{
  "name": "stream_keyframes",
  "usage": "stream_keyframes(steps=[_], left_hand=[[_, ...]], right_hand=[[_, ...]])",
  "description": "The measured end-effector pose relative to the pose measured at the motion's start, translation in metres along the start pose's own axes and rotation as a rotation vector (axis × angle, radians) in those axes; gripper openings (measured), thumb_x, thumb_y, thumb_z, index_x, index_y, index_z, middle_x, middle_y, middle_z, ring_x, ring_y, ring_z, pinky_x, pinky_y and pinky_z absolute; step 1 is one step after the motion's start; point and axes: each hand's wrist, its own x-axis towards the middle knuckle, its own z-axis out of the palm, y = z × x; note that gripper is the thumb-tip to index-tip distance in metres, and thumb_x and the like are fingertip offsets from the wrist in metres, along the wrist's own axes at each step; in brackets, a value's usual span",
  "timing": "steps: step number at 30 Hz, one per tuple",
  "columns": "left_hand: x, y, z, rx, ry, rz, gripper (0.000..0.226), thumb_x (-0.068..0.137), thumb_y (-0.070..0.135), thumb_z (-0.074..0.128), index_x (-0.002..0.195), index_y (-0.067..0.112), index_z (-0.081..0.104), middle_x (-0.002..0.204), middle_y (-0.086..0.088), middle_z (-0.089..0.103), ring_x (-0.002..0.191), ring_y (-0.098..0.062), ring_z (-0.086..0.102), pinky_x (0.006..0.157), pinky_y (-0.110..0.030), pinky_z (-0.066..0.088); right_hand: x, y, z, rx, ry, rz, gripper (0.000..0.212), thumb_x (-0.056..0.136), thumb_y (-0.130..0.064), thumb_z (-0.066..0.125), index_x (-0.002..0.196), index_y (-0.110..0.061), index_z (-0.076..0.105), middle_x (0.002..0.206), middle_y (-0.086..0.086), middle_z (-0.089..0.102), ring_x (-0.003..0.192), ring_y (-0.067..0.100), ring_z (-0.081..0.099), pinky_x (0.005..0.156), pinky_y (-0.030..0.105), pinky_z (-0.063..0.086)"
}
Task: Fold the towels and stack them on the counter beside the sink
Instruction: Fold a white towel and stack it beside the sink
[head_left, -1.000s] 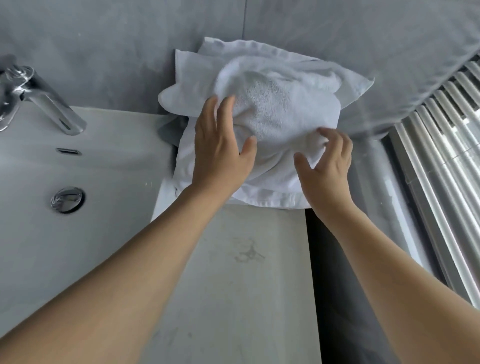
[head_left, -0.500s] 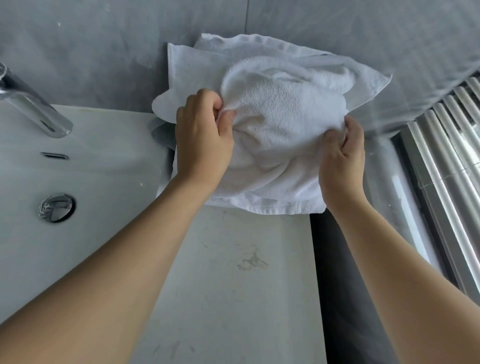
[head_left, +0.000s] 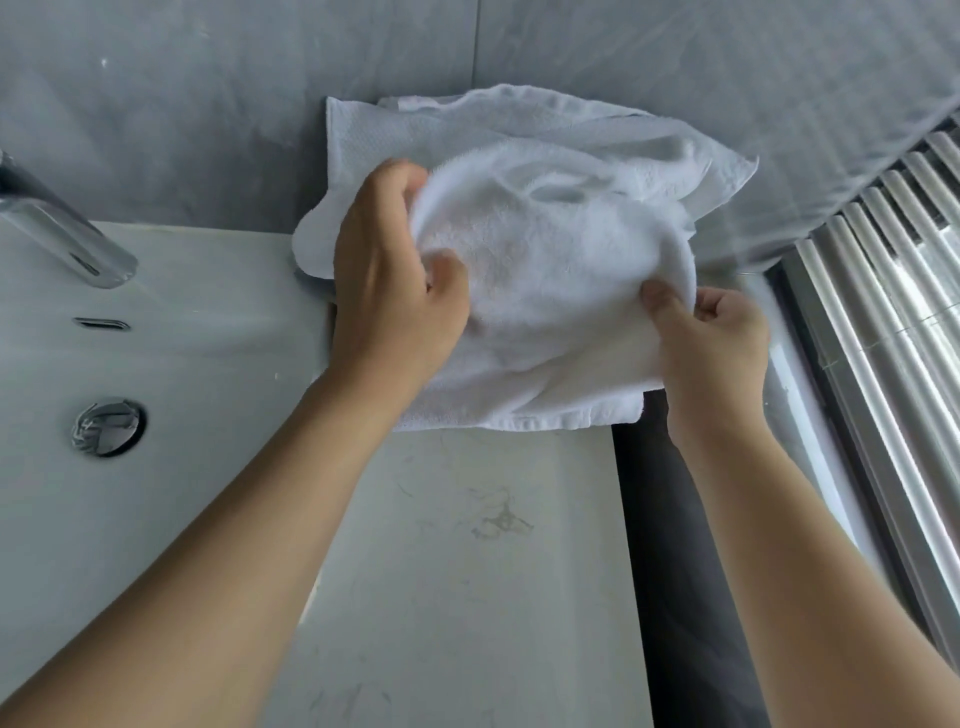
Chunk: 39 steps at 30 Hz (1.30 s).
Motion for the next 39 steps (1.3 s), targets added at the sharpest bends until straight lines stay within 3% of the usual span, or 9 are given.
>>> stream_keyframes(steps=[3,8,13,16,18,23,28,33,39], left_hand=[[0.007,-0.006,0.006,0.190,-0.100,0.074,0.057,0.090,0.012,0.058,0.145,0.010,0.041,0.148,-0.006,0.042,0.138,-0.026,0.036,0.116,-0.039,0.027],[0.010,-0.014,0.016,0.426,0.004,0.047,0.028,0.087,0.020,0.063,0.111,0.007,0.056,0.118,-0.016,0.054,0.105,-0.038,0.050,0.078,-0.039,0.034],[0.015,-0.013,0.014,0.540,-0.005,0.101,0.021,0.084,0.019,0.063,0.098,0.005,0.054,0.107,-0.019,0.052,0.094,-0.039,0.049,0.069,-0.039,0.028],[0.013,-0.010,0.003,0.505,-0.008,0.253,0.007,0.083,0.008,0.060,0.085,0.003,0.056,0.102,-0.018,0.054,0.087,-0.036,0.048,0.067,-0.046,0.039],[0.008,-0.005,-0.005,0.405,-0.032,0.329,0.002,0.081,0.001,0.057,0.080,0.001,0.055,0.103,-0.018,0.056,0.087,-0.035,0.048,0.068,-0.050,0.043],[-0.004,0.018,-0.022,0.153,0.060,0.516,0.009,0.072,-0.007,0.053,0.070,0.001,0.049,0.101,-0.022,0.061,0.087,-0.037,0.055,0.075,-0.047,0.044],[-0.016,0.023,-0.024,-0.316,0.203,-0.029,0.017,0.081,0.007,0.043,0.074,0.017,0.030,0.064,0.006,0.036,0.060,-0.005,0.034,0.056,-0.018,0.031],[-0.014,-0.003,-0.021,0.048,-0.436,-0.446,0.059,0.056,0.071,0.059,0.101,0.037,0.043,0.090,0.011,0.058,0.076,-0.010,0.058,0.066,-0.036,0.048],[-0.019,-0.009,-0.029,0.124,-1.018,-0.606,0.029,0.056,0.048,0.074,0.056,0.023,0.061,0.058,0.004,0.062,0.060,-0.017,0.062,0.060,-0.029,0.047]], right_hand=[[-0.013,-0.013,-0.004,0.018,-0.007,-0.021,0.036,0.077,-0.043,0.071,0.063,-0.021,0.046,0.059,-0.011,0.045,0.057,0.010,0.042,0.058,0.030,0.038],[-0.048,-0.033,-0.010,0.082,-0.191,-0.317,0.002,0.082,-0.023,0.062,0.083,-0.024,0.061,0.080,-0.008,0.060,0.074,0.011,0.056,0.066,0.030,0.044],[-0.052,-0.038,-0.008,0.026,-0.350,-0.315,0.021,0.067,-0.010,0.048,0.086,-0.018,0.055,0.072,-0.009,0.052,0.067,0.010,0.048,0.057,0.031,0.043],[-0.027,-0.045,-0.009,0.039,-0.416,-0.104,0.061,0.069,-0.022,0.065,0.124,-0.034,0.042,0.113,-0.008,0.060,0.099,0.010,0.062,0.079,0.035,0.056],[-0.008,-0.054,-0.009,-0.105,-0.442,-0.135,0.098,0.069,-0.032,0.074,0.147,-0.041,0.016,0.134,-0.008,0.050,0.111,0.008,0.056,0.080,0.023,0.050],[0.020,-0.058,0.015,-0.270,-0.560,-0.200,0.109,0.075,-0.024,0.078,0.150,-0.041,0.000,0.133,-0.007,0.047,0.106,0.006,0.054,0.066,0.004,0.046],[0.028,-0.049,0.029,0.154,-0.655,0.006,0.073,0.073,-0.021,0.061,0.139,-0.032,0.033,0.099,-0.010,0.070,0.090,0.004,0.068,0.070,0.025,0.054],[0.027,-0.046,0.041,-0.023,-0.678,-0.084,0.084,0.070,-0.034,0.059,0.146,-0.036,0.024,0.145,-0.001,0.046,0.127,0.015,0.047,0.102,0.034,0.040],[0.020,-0.040,0.046,-0.394,-0.623,-0.354,0.064,0.090,-0.034,0.058,0.146,-0.036,0.028,0.127,-0.010,0.043,0.102,0.014,0.050,0.088,0.034,0.042]])
